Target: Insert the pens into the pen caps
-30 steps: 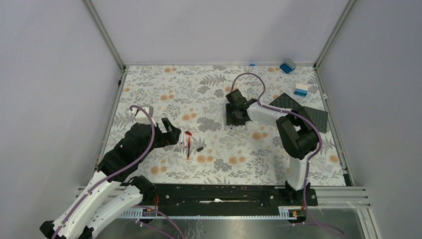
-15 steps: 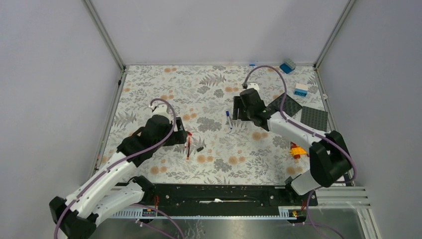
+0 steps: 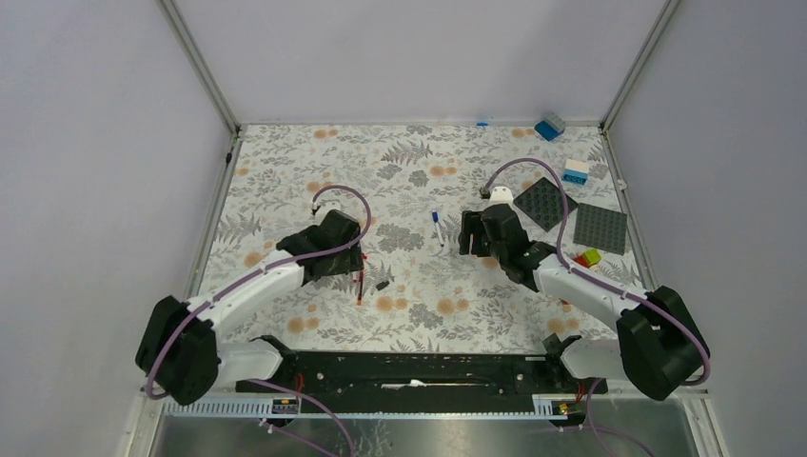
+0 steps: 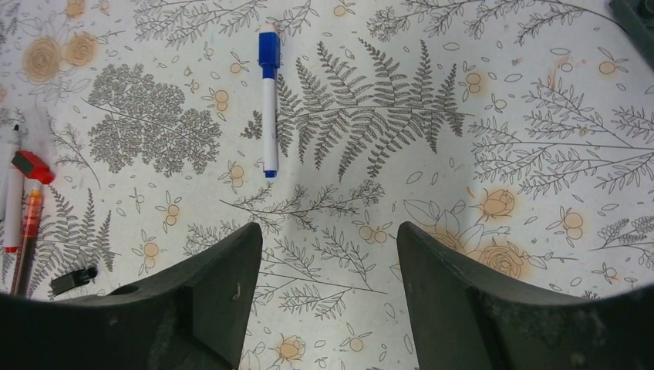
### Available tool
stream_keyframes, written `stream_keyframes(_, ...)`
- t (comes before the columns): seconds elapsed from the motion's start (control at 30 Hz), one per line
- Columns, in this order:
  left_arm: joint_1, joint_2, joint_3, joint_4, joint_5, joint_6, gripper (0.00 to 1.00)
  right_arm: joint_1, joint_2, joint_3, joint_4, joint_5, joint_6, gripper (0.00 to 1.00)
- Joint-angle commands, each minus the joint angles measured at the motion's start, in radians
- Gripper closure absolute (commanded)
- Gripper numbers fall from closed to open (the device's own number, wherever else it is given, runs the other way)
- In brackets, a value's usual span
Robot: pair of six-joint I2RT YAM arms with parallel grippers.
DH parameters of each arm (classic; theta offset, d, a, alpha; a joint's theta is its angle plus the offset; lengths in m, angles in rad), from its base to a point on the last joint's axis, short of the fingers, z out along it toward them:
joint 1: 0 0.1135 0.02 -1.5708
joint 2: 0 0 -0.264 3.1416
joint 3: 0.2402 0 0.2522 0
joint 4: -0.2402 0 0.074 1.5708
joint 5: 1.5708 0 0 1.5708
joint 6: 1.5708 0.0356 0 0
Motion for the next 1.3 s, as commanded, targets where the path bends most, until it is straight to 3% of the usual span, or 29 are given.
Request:
stream_keyframes(0.0, 0.039, 0.095, 0.032, 0.069, -0.055, -0.029, 0.31, -0.006, -0.041, -0.014, 0.12, -0.015, -0.027, 0.28)
stream_keyframes(0.3, 0.102, 0.232, 0.049, 0.134, -0.005, -0.005, 0.46, -0.013, -0.005, 0.005, 0.111, -0.033, -0.026, 0.29)
stream_keyframes(0.9, 0.125, 0.331, 0.056, 0.194, 0.058, 0.033, 0.54, -0.026, 0.011, 0.014, 0.106, -0.055, -0.024, 0.29)
stream_keyframes(1.27, 0.133, 0.37, 0.069, 0.209, 0.063, 0.039, 0.67, -0.028, 0.014, 0.017, 0.105, -0.063, -0.024, 0.29)
